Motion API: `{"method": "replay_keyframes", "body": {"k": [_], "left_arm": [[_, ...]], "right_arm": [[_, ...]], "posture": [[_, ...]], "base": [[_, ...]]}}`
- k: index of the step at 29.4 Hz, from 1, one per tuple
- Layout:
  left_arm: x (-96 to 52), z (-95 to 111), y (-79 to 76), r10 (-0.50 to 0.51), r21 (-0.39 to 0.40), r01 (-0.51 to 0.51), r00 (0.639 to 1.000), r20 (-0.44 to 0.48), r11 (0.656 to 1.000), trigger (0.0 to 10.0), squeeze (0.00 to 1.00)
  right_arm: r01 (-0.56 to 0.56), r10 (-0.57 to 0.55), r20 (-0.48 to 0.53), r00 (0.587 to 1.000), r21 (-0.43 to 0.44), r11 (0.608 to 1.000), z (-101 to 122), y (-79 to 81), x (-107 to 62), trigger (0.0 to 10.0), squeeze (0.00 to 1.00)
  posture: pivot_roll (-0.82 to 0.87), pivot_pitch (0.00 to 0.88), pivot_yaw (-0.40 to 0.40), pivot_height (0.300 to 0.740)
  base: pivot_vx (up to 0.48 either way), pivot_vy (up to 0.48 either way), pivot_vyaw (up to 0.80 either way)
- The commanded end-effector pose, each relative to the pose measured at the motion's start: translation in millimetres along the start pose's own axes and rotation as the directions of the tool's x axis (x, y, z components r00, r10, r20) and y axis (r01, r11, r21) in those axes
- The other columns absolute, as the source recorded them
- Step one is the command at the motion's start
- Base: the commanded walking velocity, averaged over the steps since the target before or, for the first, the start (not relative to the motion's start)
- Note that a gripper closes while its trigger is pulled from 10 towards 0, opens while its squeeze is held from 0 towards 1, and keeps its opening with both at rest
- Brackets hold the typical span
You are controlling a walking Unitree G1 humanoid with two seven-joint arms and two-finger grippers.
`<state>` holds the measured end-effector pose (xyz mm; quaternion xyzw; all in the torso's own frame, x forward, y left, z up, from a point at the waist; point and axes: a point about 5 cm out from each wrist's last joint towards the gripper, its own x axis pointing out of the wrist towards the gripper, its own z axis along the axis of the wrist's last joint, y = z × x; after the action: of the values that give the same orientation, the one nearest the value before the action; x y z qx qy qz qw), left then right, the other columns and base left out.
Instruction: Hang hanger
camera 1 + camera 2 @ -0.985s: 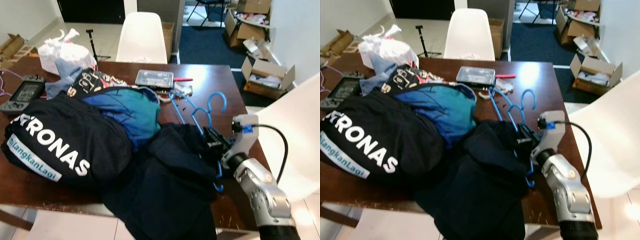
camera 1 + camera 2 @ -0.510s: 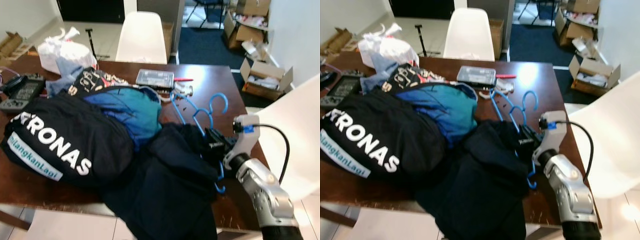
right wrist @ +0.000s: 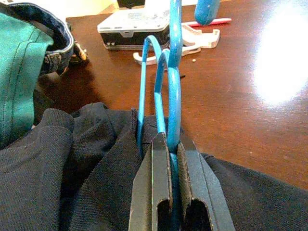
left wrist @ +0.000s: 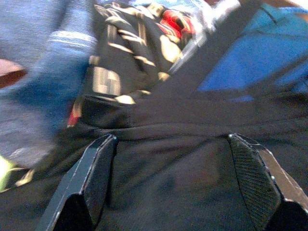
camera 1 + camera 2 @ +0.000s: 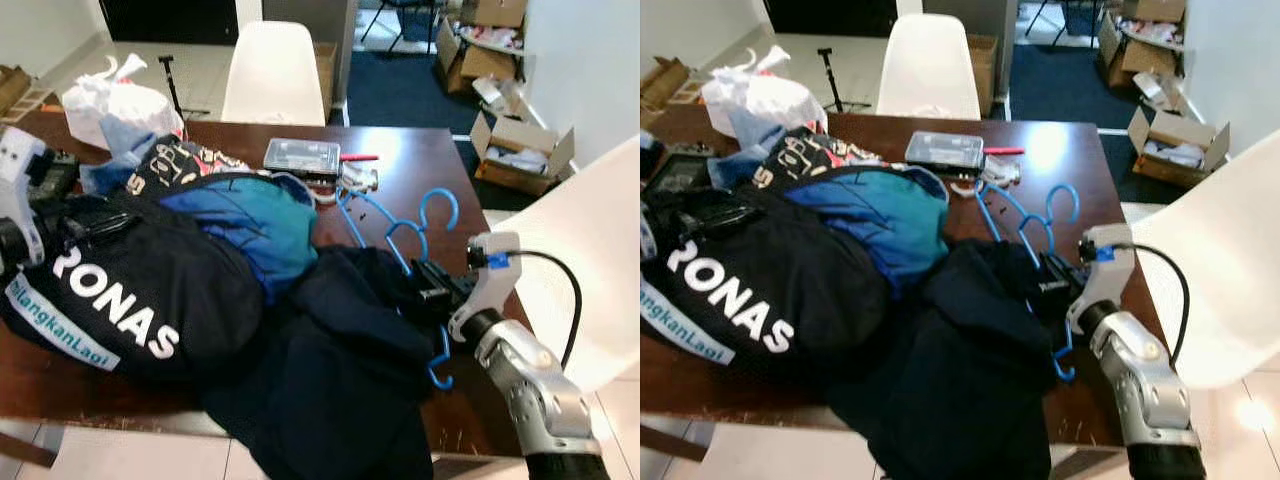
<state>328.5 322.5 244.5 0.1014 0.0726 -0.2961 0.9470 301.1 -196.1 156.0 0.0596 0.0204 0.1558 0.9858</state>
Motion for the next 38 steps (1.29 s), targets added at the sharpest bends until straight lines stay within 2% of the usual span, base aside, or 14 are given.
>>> {"method": "replay_keyframes", "body": {"k": [1, 3, 6, 12, 16, 20, 22, 26, 27, 28, 31, 33, 34, 38], "left_arm": [[2.3, -4.9, -6.6, -0.041, 0.023, 0.042, 0.998, -0.043, 0.999, 10.0, 0.00], [2.9, -8.0, -15.7, -0.054, 0.102, 0.065, 0.993, -0.108, 0.993, 10.0, 0.00], [2.2, -11.2, -24.3, -0.051, 0.161, 0.077, 0.985, -0.163, 0.984, 10.0, 0.00], [0.2, -7.7, -30.3, -0.039, 0.201, 0.075, 0.984, -0.174, 0.977, 10.0, 0.00], [-6.6, 8.0, -41.7, -0.033, 0.244, 0.066, 0.990, -0.139, 0.968, 10.0, 0.00], [-11.3, 24.4, -54.2, -0.116, 0.213, 0.124, 0.992, -0.048, 0.969, 10.0, 0.00], [-19.2, 42.7, -70.8, -0.251, 0.211, 0.235, 0.966, 0.054, 0.949, 10.0, 0.00], [-27.8, 55.7, -76.6, -0.304, 0.237, 0.273, 0.946, 0.108, 0.933, 10.0, 0.00], [-36.2, 66.3, -69.5, -0.279, 0.251, 0.235, 0.948, 0.154, 0.939, 10.0, 0.00], [-36.2, 66.3, -69.5, -0.279, 0.251, 0.235, 0.948, 0.154, 0.939, 10.0, 0.00], [-50.0, 78.3, -53.9, -0.202, 0.266, 0.145, 0.959, 0.201, 0.953, 10.0, 0.00], [-61.7, 71.6, -30.6, -0.057, 0.275, 0.014, 0.987, 0.149, 0.961, 10.0, 0.00], [-61.7, 71.6, -30.6, -0.057, 0.275, 0.014, 0.987, 0.149, 0.961, 10.0, 0.00], [-86.1, 52.4, 2.1, 0.141, 0.231, -0.158, 0.986, 0.086, 0.960, 10.0, 0.00]], "right_arm": [[0.048, -0.047, -0.090, 0.995, 0.012, 0.999, -17.9, -8.4, -6.5, 10.0, 0.00], [0.046, -0.045, -0.088, 0.995, 0.017, 0.999, -17.7, -7.7, -6.6, 10.0, 0.00], [0.045, -0.043, -0.087, 0.995, 0.022, 0.999, -17.6, -6.8, -6.7, 10.0, 0.00], [0.044, -0.042, -0.086, 0.995, 0.026, 0.999, -17.6, -6.3, -6.6, 10.0, 0.00], [0.042, -0.039, -0.085, 0.996, 0.037, 0.998, -18.0, -5.2, -5.6, 10.0, 0.00], [0.041, -0.038, -0.085, 0.996, 0.040, 0.998, -18.4, -4.7, -4.8, 10.0, 0.00], [0.041, -0.038, -0.085, 0.996, 0.042, 0.998, -18.7, -4.3, -4.1, 10.0, 0.00], [0.041, -0.037, -0.084, 0.996, 0.043, 0.998, -18.8, -4.1, -3.8, 10.0, 0.00], [0.041, -0.037, -0.084, 0.996, 0.043, 0.998, -19.1, -4.2, -3.7, 10.0, 0.00], [0.041, -0.037, -0.084, 0.996, 0.043, 0.998, -19.1, -4.2, -3.7, 10.0, 0.00], [0.041, -0.037, -0.085, 0.996, 0.043, 0.998, -19.7, -4.6, -3.8, 10.0, 0.00], [0.040, -0.037, -0.087, 0.996, 0.042, 0.998, -20.0, -4.9, -3.9, 10.0, 0.00], [0.040, -0.037, -0.087, 0.996, 0.042, 0.998, -20.0, -4.9, -3.9, 10.0, 0.00], [0.040, -0.036, -0.090, 0.995, 0.040, 0.998, -20.8, -5.3, -3.8, 10.0, 0.00]], "posture": [[0.00, 0.204, 0.009, 0.740], [0.00, 0.204, 0.012, 0.740], [0.00, 0.203, 0.013, 0.740], [0.00, 0.203, 0.014, 0.740], [0.02, 0.195, 0.018, 0.740], [0.02, 0.191, 0.020, 0.740], [0.02, 0.184, 0.021, 0.740], [0.02, 0.184, 0.021, 0.740], [0.02, 0.178, 0.021, 0.740], [0.02, 0.178, 0.021, 0.740], [0.02, 0.174, 0.021, 0.740], [0.03, 0.172, 0.019, 0.740], [0.03, 0.172, 0.019, 0.740], [0.02, 0.170, 0.016, 0.740]], "base": [[0.000, 0.000, 0.00], [0.000, 0.000, 0.00], [0.000, 0.000, 0.00], [0.000, 0.000, 0.00], [0.000, 0.000, 0.00], [0.000, 0.000, 0.00], [0.000, 0.000, 0.00], [0.000, 0.000, 0.00], [0.000, 0.000, 0.00], [0.000, 0.000, 0.00], [0.000, 0.000, 0.00], [0.000, 0.000, 0.00], [0.000, 0.000, 0.00], [0.000, 0.000, 0.00]]}}
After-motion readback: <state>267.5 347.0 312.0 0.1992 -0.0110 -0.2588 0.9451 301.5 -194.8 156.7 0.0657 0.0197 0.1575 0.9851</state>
